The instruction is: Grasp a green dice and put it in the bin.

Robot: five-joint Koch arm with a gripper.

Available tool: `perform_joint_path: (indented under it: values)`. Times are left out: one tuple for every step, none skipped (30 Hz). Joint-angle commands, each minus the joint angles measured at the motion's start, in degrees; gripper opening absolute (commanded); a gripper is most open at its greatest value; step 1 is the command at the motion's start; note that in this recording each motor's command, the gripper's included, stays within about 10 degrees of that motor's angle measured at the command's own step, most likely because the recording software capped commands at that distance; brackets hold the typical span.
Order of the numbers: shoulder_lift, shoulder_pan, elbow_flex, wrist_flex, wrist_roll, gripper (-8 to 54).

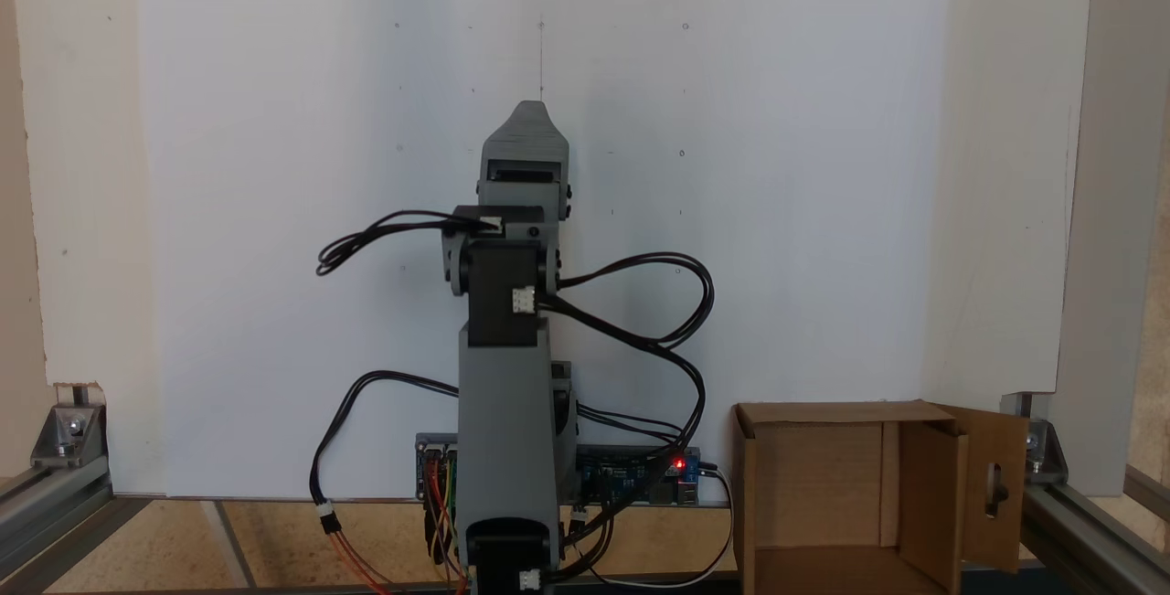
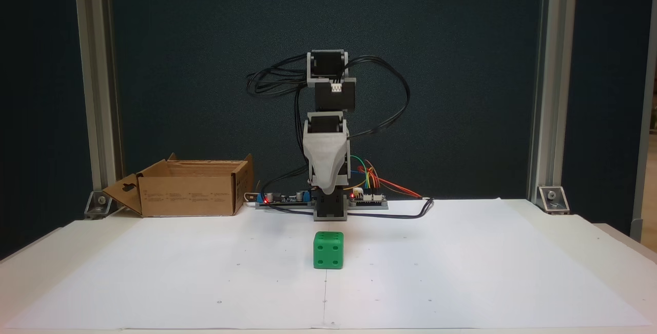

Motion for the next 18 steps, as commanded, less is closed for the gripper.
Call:
perform_joint_path:
  values:
    - [-0.79,-0.26,-4.22,-0.09,1.85,43.1]
    - [-0.88,-0.26,-4.22,-0.09,1.85,43.1]
    - [-0.97,-0.26,-4.22,-0.18,1.85,43.2]
    - [-0.97,-0.26,-4.22,-0.18,1.85,43.2]
    - [-0.97,-0.35,-4.22,-0.18,1.76,43.2]
    - [-1.32,-0.35,-4.22,-0.18,1.76,43.2]
    - [-1.49,-0.35,-4.13,-0.18,1.76,43.2]
    - [-1.58,-0.35,-3.96,-0.18,1.76,43.2]
    - [-2.29,-0.35,-3.87,-0.18,1.76,43.2]
    - [-2.9,-0.35,-3.78,-0.18,1.76,43.2]
    - [-3.08,-0.35,-3.6,-0.18,1.85,43.2]
    - [-3.52,-0.35,-3.34,-0.18,1.85,43.2]
    - [-4.22,-0.35,-3.34,-0.18,1.93,43.2]
    - [-4.31,-0.35,-3.16,-0.18,2.02,43.2]
    - [-4.31,-0.44,-2.81,-0.35,2.11,43.2]
    - [-4.31,-0.62,-2.55,-0.35,2.2,43.2]
    - [-4.31,-1.23,-2.11,-0.26,2.29,43.2]
    - [-4.31,-1.85,-1.41,-0.35,2.29,43.2]
